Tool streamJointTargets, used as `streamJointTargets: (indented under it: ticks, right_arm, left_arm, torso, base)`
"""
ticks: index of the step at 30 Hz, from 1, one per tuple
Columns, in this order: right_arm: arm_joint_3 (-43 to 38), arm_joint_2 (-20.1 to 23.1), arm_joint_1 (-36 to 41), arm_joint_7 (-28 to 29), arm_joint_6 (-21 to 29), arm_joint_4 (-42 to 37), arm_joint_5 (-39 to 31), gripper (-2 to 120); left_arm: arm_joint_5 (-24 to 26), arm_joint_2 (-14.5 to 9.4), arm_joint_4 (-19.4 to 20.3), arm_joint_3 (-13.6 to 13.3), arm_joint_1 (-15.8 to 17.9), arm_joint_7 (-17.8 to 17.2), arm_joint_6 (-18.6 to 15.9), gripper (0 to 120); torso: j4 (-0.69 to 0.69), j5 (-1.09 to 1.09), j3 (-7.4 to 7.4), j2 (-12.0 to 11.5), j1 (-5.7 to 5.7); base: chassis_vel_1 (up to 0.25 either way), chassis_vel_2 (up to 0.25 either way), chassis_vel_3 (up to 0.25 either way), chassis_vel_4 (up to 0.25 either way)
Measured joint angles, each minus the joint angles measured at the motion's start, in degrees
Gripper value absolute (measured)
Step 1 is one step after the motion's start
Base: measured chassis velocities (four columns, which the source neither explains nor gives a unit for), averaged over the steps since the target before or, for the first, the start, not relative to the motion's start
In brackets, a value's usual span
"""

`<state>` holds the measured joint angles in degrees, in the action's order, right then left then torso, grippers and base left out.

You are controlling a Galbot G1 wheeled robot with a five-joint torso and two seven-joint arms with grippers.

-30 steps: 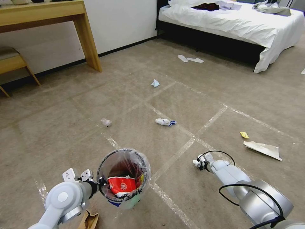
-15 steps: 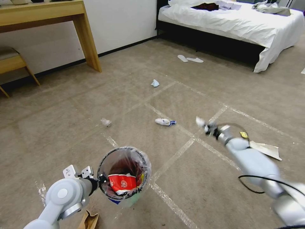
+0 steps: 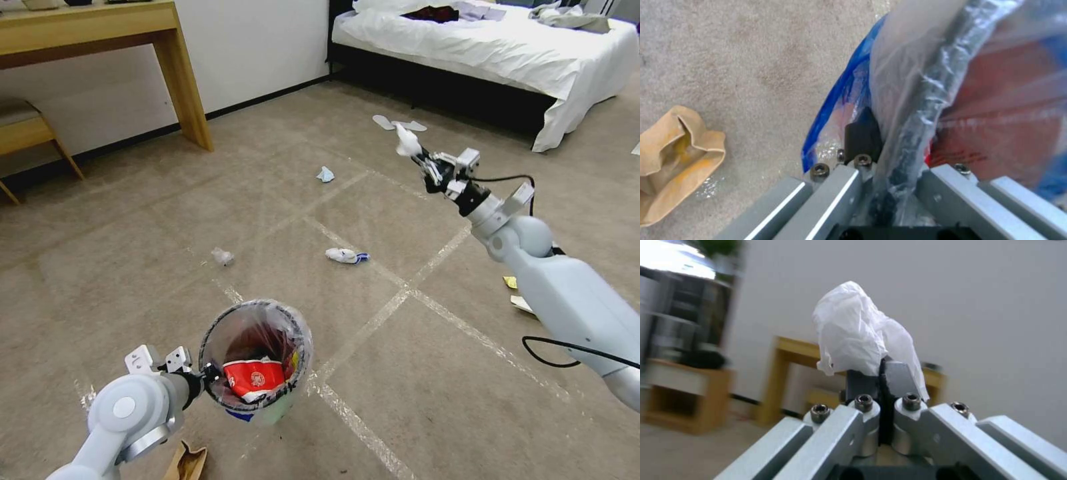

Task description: Pick up the trash bin and place the garbage on the floor into it.

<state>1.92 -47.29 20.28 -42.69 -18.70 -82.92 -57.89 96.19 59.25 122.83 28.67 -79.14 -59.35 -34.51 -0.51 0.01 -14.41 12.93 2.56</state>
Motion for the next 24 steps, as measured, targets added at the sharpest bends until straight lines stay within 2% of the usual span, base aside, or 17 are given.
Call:
streamJointTargets:
  ticks: [5, 10, 14, 20, 21, 22, 24]
  right_arm:
    - [2.0, -0.3, -1.8, -3.6, 1.2, -3.0, -1.2, 0]
    - [8.7, -2.3, -5.0, -8.2, 2.0, -5.3, -0.9, 0]
    - [11.6, -3.0, -5.8, -9.2, 2.0, -5.8, -0.2, 0]
    - [20.0, -4.7, -7.5, -11.4, 1.6, -6.2, 2.2, 0]
    - [22.3, -5.3, -7.8, -11.8, 1.3, -5.9, 3.0, 0]
    - [28.2, -6.9, -8.1, -12.0, 0.7, -4.2, 3.7, 0]
    - [29.7, -7.6, -8.2, -12.4, 0.3, -3.1, 4.0, 0]
  left_arm:
    - [0.1, -0.2, 0.0, 0.3, 0.2, 0.2, 0.0, 0]
    - [0.0, -0.2, -0.6, 0.4, 0.7, 0.9, 0.1, 0]
    - [0.0, -0.1, -0.8, 0.3, 0.9, 1.0, 0.1, 0]
    - [0.0, 0.0, -1.5, 0.1, 1.4, 1.0, 0.1, 0]
    - [0.0, 0.0, -1.6, 0.1, 1.5, 1.0, 0.2, 0]
    - [-0.2, 0.4, -2.0, -0.1, 1.6, 1.0, 0.2, 0]
    - [-0.4, 0.7, -2.4, -0.4, 1.6, 1.0, 0.2, 0]
  torso:
    - [-0.03, -0.01, 0.0, 0.0, 0.0]
    - [0.01, -0.01, 0.0, 0.0, 0.0]
    - [0.01, -0.02, 0.0, 0.0, 0.0]
    - [-0.01, -0.01, 0.0, 0.0, 0.0]
    - [0.0, -0.01, 0.0, 0.0, 0.0]
    - [0.0, -0.01, 0.0, 0.0, 0.0]
    - [0.0, -0.01, 0.0, 0.0, 0.0]
  base:
    - [0.0, 0.0, 0.0, 0.0]
    - [0.0, 0.0, 0.0, 0.0]
    - [0.0, 0.0, 0.0, 0.0]
    - [0.0, 0.0, 0.0, 0.0]
    - [0.0, 0.0, 0.0, 0.0]
    - [0.0, 0.0, 0.0, 0.0]
    - [0.0, 0.0, 0.0, 0.0]
